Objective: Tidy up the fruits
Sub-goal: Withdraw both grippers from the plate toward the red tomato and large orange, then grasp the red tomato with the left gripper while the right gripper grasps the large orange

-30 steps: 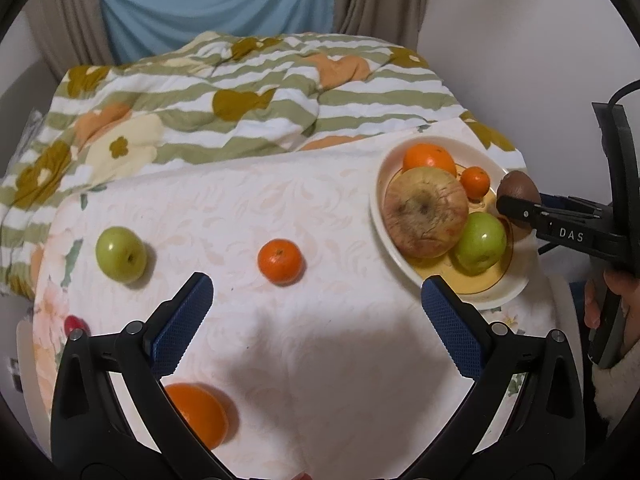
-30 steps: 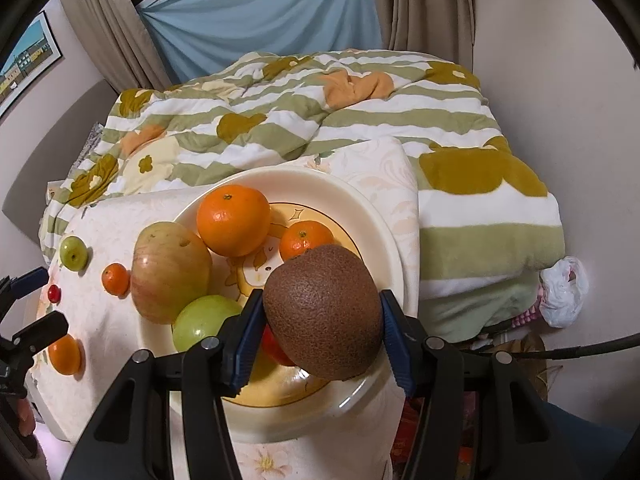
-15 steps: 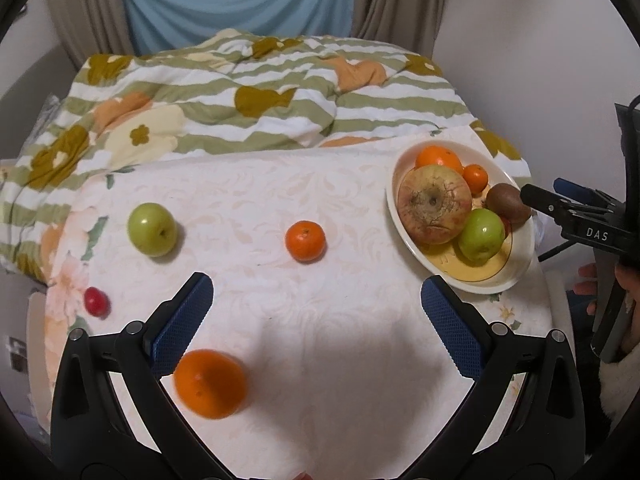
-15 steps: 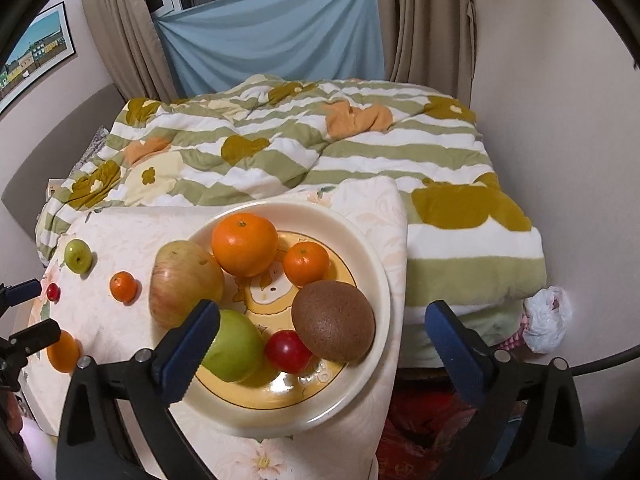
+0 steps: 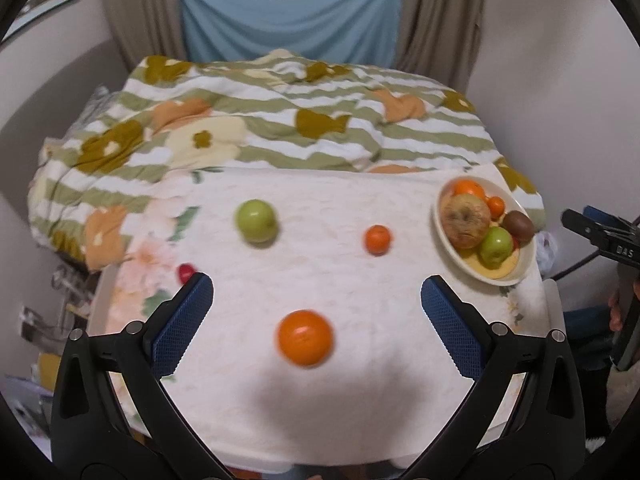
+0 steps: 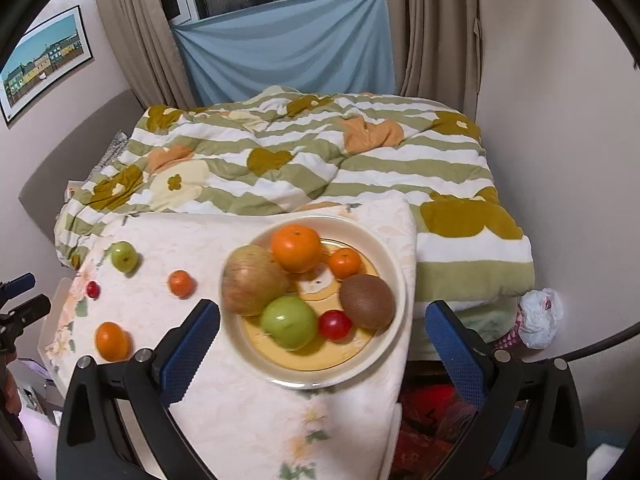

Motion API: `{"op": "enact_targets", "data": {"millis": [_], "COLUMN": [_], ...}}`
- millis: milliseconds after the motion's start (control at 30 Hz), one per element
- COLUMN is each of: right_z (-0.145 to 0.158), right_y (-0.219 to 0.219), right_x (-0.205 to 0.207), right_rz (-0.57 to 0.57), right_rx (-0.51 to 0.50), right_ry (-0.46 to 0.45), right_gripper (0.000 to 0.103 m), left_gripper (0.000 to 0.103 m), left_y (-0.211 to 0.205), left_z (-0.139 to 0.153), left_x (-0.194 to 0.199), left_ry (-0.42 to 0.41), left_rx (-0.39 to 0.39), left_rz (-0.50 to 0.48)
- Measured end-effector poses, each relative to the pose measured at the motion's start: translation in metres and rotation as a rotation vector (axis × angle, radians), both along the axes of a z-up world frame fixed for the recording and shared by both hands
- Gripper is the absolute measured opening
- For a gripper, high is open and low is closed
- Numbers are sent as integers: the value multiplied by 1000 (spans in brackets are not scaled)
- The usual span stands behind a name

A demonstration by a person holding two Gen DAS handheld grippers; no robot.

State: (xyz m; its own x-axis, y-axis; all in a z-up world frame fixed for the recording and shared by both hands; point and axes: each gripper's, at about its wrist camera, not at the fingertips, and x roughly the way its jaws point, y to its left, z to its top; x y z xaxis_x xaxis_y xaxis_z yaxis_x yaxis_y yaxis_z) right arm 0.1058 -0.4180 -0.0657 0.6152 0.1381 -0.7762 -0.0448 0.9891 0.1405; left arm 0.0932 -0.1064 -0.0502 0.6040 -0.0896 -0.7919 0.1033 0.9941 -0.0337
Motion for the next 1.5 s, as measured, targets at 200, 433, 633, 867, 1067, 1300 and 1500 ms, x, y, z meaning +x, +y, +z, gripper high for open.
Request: {"op": "enact_targets", "data": {"millis": [200, 433, 633, 867, 1067, 1300, 1500], "right_z": [15, 19, 9, -17, -43, -71, -88], "right_y": [39, 97, 152, 204, 231, 258, 274], "right_x": [-13, -28, -36, -43, -46, -44, -40], "right_rz": [2, -42, -69, -130, -175, -196, -184], "right_rx": [14, -3, 3, 37, 46, 46, 14], "right_ry": [8, 11, 27, 80, 113, 130, 138], "right_gripper": [102, 102, 102, 102, 102, 102, 102], "left_gripper": [103, 103, 103, 103, 103, 96, 81], "left_y": [50, 107, 145, 175, 182, 174, 167], "left_z": [3, -1, -18, -46, -74, -109, -131], "left_x": [-6, 0, 14, 31, 52, 72, 87], "left_ry": [5, 10, 36, 57, 77, 121, 141], "left_rx": [-14, -7, 10, 34, 20, 18, 31], "left_rz": [32, 2, -63, -150, -236, -330, -380]}}
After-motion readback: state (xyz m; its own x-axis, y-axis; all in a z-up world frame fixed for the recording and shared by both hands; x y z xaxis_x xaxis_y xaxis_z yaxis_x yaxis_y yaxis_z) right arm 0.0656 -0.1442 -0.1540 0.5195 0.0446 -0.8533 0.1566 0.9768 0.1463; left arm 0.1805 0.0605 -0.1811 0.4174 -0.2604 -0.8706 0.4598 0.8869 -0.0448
